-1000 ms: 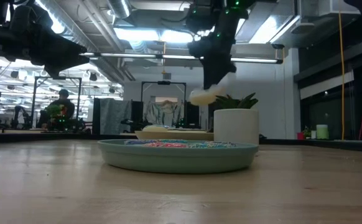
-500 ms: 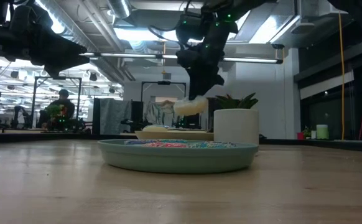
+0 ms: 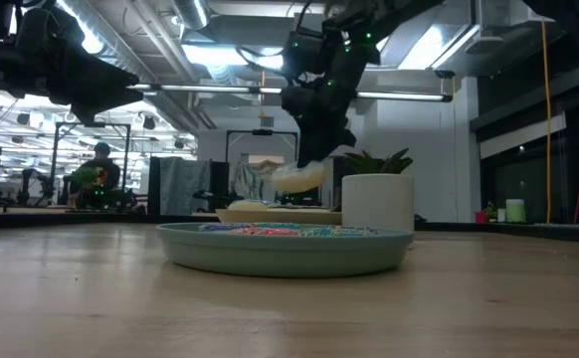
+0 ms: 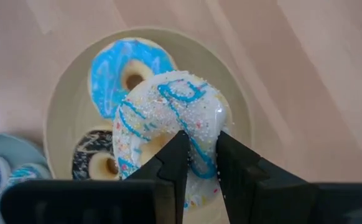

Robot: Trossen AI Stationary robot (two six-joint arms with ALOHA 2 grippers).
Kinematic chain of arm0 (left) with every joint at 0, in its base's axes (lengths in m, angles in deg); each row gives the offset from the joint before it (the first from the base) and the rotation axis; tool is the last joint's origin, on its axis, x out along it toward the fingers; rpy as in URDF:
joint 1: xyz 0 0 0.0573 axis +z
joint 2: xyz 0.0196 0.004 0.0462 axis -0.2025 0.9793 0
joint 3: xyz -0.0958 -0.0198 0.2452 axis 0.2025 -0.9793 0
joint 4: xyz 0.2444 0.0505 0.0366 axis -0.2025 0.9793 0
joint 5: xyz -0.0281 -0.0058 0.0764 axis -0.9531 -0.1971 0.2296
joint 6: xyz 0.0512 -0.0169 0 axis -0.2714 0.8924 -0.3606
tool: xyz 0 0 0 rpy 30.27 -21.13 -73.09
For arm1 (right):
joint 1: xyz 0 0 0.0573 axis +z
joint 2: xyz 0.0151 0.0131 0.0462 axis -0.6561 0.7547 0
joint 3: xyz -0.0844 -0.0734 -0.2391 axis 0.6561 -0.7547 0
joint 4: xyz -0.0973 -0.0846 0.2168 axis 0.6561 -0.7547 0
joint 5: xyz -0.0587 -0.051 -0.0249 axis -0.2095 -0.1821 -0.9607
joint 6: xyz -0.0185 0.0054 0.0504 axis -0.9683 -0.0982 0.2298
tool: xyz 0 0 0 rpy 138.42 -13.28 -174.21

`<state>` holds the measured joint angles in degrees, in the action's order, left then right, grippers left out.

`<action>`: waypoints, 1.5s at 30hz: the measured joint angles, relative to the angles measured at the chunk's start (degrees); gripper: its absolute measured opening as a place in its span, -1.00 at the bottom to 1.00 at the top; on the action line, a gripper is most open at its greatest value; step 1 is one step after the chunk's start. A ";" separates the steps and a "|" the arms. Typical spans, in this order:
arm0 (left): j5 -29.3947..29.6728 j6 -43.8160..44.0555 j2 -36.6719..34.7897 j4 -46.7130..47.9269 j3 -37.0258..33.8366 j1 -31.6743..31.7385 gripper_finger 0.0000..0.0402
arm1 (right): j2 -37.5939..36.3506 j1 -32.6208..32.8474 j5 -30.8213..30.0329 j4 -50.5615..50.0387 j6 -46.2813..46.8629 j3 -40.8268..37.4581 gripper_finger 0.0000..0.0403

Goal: Pick & Place donuts
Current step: Put the large white donut on the gray plate

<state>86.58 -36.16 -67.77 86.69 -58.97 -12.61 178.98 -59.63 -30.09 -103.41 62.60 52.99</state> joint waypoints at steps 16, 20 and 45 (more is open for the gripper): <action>0.00 0.00 0.02 0.00 0.00 0.02 -0.02 | -0.54 -2.31 7.24 7.99 1.59 -7.08 -0.61; 0.00 0.00 0.00 0.00 0.00 0.02 -0.02 | -0.68 -3.10 9.44 9.47 1.62 -8.28 -0.61; 0.02 0.00 0.00 -0.01 0.00 0.01 -0.02 | -1.75 -5.93 11.61 11.48 1.02 -12.63 -0.61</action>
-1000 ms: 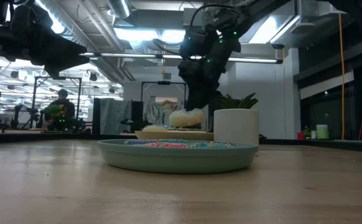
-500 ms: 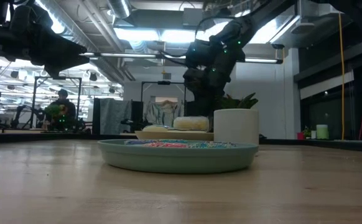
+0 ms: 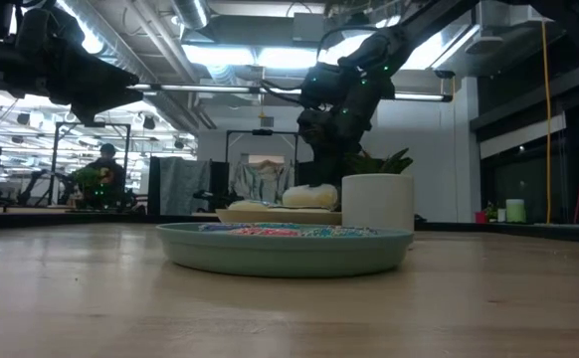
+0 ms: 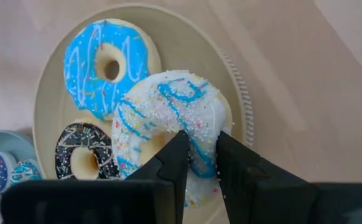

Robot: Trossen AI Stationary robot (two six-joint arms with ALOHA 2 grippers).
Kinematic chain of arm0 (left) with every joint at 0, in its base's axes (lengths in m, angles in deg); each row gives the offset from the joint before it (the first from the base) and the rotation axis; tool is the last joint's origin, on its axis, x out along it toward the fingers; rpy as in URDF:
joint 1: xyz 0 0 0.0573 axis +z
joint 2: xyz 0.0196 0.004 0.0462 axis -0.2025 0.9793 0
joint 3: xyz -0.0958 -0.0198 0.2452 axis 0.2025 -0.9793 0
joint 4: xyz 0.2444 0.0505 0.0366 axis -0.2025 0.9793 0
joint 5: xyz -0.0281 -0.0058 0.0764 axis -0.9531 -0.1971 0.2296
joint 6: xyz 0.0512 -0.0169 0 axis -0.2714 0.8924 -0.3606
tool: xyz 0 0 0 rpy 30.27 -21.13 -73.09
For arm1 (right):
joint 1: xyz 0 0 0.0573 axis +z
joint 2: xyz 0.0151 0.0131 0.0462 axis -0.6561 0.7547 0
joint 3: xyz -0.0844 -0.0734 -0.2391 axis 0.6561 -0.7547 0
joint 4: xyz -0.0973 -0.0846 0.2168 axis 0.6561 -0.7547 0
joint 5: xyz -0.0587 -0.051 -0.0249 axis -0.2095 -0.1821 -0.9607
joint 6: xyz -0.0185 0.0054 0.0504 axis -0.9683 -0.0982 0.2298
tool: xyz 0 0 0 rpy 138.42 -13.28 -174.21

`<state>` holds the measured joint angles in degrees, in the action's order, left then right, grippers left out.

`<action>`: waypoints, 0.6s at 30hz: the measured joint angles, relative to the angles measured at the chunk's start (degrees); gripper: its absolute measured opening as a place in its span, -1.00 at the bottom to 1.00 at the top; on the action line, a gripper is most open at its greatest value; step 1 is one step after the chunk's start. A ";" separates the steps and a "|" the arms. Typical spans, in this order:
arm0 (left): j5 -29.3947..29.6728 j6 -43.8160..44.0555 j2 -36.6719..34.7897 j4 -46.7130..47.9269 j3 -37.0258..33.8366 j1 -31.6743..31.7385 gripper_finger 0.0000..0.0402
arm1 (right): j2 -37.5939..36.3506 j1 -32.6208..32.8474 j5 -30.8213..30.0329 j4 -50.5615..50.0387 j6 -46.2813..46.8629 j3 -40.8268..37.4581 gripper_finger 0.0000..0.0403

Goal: Pick & Place donuts
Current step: Put the large white donut on the gray plate

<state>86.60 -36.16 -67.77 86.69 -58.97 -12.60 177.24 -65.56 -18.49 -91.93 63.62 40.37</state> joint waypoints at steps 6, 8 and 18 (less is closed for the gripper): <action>-0.02 0.00 0.02 0.01 0.00 0.01 -0.02 | -0.07 0.05 0.01 -0.01 -0.95 -0.72 -0.61; -0.01 0.00 0.01 0.00 0.00 0.00 -0.02 | -0.07 0.20 0.01 -0.16 -1.14 -1.21 -0.61; -0.01 0.00 0.00 0.01 0.00 0.01 -0.02 | -0.07 1.12 -0.93 2.15 -1.50 -3.72 -0.67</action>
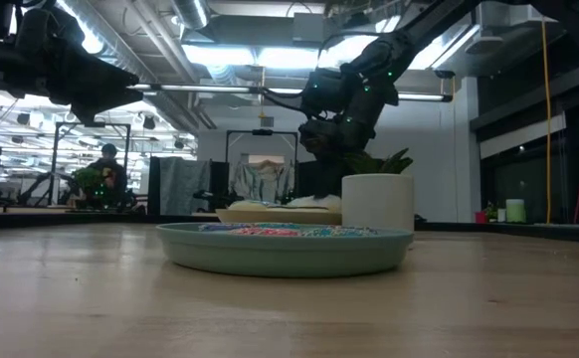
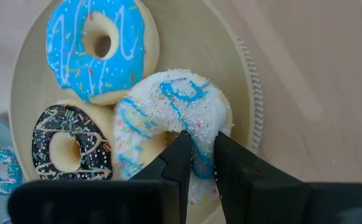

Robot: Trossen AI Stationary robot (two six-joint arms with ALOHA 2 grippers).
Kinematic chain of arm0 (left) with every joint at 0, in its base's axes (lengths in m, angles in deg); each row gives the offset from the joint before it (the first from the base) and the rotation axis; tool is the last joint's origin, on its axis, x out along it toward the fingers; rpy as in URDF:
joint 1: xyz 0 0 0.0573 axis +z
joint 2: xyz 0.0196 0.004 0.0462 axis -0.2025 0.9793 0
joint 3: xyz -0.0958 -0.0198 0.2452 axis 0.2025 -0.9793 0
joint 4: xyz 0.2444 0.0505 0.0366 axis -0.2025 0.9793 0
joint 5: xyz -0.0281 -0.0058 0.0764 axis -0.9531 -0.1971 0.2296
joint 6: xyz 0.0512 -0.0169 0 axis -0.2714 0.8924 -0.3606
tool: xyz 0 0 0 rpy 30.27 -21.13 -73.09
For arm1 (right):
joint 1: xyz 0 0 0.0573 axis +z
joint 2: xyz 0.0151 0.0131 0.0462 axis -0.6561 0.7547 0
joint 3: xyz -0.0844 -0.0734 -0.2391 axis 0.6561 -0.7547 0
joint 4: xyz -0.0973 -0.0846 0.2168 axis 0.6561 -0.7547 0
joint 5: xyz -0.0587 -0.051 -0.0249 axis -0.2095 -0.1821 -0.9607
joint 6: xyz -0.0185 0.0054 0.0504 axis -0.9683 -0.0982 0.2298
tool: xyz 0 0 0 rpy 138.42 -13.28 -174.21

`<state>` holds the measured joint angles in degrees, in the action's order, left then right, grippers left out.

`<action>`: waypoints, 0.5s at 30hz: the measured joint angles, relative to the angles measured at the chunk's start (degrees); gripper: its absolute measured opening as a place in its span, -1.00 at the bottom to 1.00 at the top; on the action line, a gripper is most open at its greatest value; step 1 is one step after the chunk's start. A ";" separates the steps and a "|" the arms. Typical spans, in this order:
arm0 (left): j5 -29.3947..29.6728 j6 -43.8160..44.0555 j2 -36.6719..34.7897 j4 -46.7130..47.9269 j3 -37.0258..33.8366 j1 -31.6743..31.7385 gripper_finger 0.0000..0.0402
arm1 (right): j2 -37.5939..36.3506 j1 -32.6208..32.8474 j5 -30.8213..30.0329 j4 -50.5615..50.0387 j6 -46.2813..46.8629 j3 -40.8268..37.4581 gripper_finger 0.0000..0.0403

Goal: Pick & Place donuts
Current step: Put the large white donut on the gray plate

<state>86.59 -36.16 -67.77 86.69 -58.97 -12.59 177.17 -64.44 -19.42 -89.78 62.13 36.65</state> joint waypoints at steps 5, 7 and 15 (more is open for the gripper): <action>0.00 0.00 0.02 -0.01 0.00 -0.01 -0.02 | 0.00 0.08 -0.07 0.51 -0.13 0.00 -0.63; 0.00 0.00 0.00 0.00 0.00 0.00 -0.02 | 0.00 0.22 -0.04 0.52 -1.16 0.00 -0.58; 0.00 0.00 0.02 0.00 0.00 -0.02 -0.02 | 0.00 0.50 -0.23 0.49 -2.67 0.00 -0.25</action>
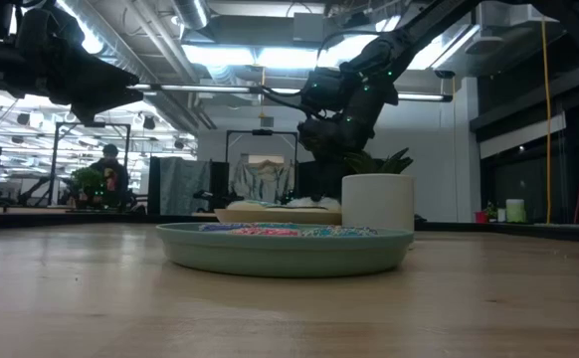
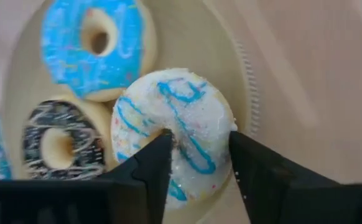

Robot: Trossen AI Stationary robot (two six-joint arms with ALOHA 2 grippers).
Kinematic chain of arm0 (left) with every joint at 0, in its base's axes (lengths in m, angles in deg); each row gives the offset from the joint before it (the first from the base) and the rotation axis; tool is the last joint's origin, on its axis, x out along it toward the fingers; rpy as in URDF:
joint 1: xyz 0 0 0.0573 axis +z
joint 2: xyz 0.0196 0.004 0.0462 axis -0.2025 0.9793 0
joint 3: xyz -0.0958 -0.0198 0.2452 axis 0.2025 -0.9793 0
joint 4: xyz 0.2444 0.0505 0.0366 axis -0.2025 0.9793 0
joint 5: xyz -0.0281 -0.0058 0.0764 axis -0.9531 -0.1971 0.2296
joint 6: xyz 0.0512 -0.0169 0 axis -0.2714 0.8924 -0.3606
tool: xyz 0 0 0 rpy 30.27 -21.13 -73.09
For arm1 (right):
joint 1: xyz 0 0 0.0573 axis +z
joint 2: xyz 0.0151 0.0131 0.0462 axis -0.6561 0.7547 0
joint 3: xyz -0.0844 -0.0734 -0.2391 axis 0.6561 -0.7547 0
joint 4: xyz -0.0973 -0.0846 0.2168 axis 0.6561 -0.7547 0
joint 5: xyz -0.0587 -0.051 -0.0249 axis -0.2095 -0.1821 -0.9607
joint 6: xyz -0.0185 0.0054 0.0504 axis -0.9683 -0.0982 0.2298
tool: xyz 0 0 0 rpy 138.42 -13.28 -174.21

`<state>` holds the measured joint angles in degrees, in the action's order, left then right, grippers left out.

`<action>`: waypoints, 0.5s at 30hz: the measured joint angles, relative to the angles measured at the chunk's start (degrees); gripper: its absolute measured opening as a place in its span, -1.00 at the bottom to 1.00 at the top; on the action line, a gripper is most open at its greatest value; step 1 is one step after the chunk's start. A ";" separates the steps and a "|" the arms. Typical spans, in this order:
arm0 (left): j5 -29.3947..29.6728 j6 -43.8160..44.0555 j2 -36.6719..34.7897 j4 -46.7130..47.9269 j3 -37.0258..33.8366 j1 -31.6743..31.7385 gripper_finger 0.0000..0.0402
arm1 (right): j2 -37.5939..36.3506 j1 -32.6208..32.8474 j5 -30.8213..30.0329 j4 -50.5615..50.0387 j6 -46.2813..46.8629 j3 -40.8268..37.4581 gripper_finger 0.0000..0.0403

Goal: Pick & Place donuts
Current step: Put the large white donut on the gray plate, then return to Home Position

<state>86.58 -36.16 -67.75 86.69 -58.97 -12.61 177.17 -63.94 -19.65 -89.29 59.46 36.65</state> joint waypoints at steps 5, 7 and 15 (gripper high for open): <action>0.00 0.00 -0.01 0.00 0.00 0.01 -0.02 | 0.03 0.00 -4.46 -0.26 0.21 0.00 -0.01; 0.01 0.00 0.00 0.00 0.00 0.02 -0.02 | 0.04 0.00 -5.10 -0.26 0.23 0.00 0.09; 0.00 0.00 -0.02 0.00 0.00 0.02 -0.02 | 0.07 0.37 -6.09 -0.75 1.56 1.38 0.35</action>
<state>86.59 -36.16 -67.77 86.69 -58.97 -12.59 177.24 -63.57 -25.75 -90.04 61.03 38.03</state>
